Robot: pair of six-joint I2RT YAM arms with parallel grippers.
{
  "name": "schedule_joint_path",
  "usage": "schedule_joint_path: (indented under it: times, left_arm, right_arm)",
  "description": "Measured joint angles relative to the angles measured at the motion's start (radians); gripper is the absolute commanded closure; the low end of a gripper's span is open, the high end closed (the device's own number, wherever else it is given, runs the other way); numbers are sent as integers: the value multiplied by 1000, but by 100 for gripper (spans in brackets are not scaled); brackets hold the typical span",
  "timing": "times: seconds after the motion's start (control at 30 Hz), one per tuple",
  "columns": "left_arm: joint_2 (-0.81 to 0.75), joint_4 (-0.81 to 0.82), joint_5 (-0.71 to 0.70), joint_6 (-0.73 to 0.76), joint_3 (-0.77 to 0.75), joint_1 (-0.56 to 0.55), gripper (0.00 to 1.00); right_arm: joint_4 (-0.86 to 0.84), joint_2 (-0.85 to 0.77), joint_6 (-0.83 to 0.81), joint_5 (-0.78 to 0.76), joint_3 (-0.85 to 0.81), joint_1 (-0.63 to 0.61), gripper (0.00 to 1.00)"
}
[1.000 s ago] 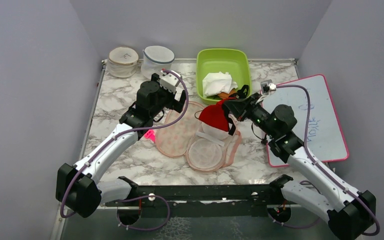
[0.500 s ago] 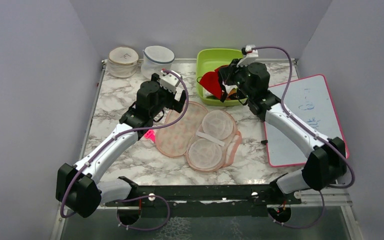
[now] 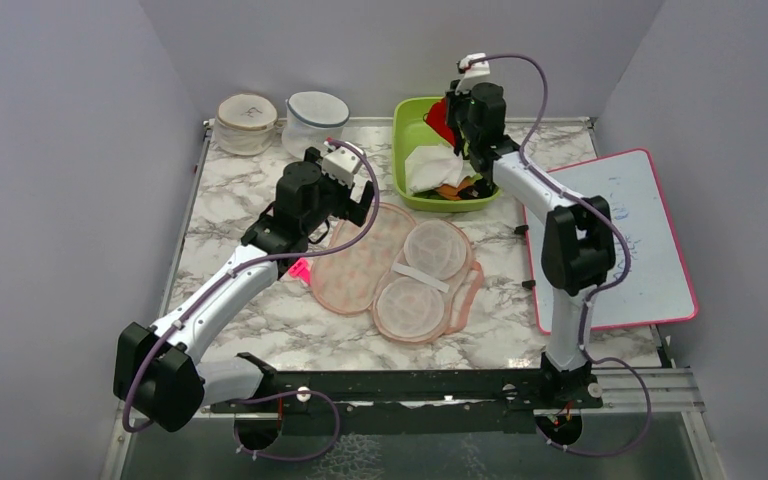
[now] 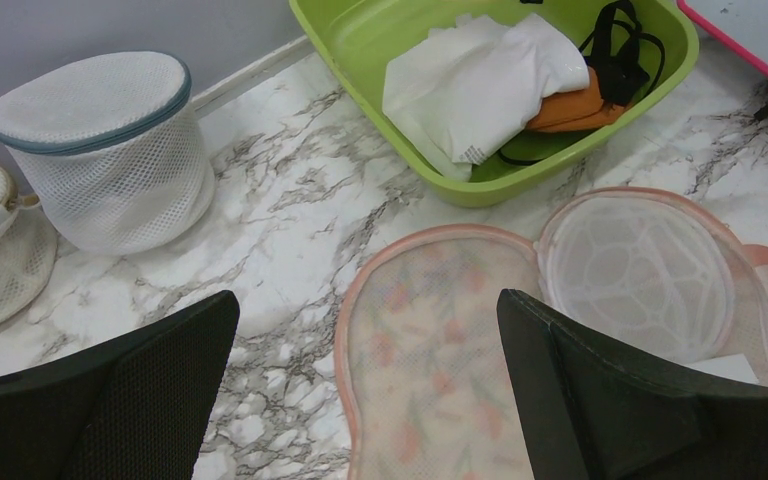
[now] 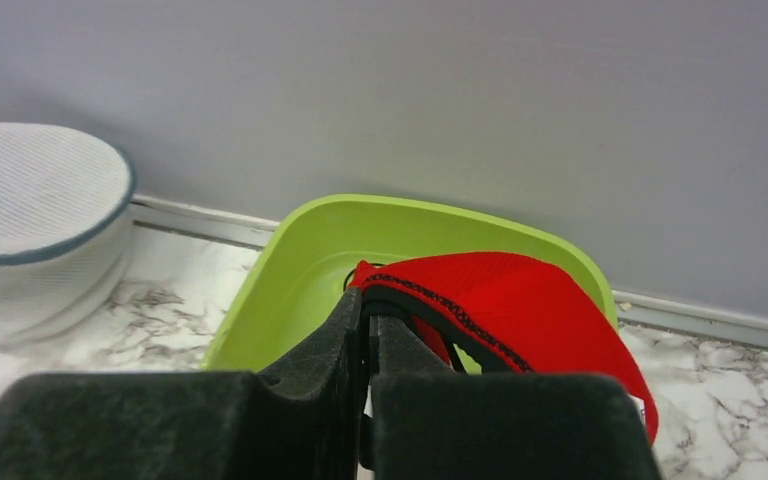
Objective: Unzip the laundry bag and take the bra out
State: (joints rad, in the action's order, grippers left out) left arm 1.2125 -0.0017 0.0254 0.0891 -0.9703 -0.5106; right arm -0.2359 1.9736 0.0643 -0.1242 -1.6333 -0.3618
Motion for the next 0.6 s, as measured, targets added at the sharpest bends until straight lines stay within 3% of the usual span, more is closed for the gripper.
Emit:
schedule_joint_path:
  times: [0.17,0.37,0.47,0.6]
  left_arm:
    - [5,0,0,0,0,0,2]
    - [18,0,0,0,0,0,2]
    - [22,-2,0,0,0,0,2]
    - [23,-2,0,0,0,-1,2]
  right_arm:
    - [-10,154,-86,3,-88,5,98]
    - [9,244,-69,84,-88,5,90]
    - [18,254,-13,183,-65,6,84]
    - [14,254,111,366,-26,22,65]
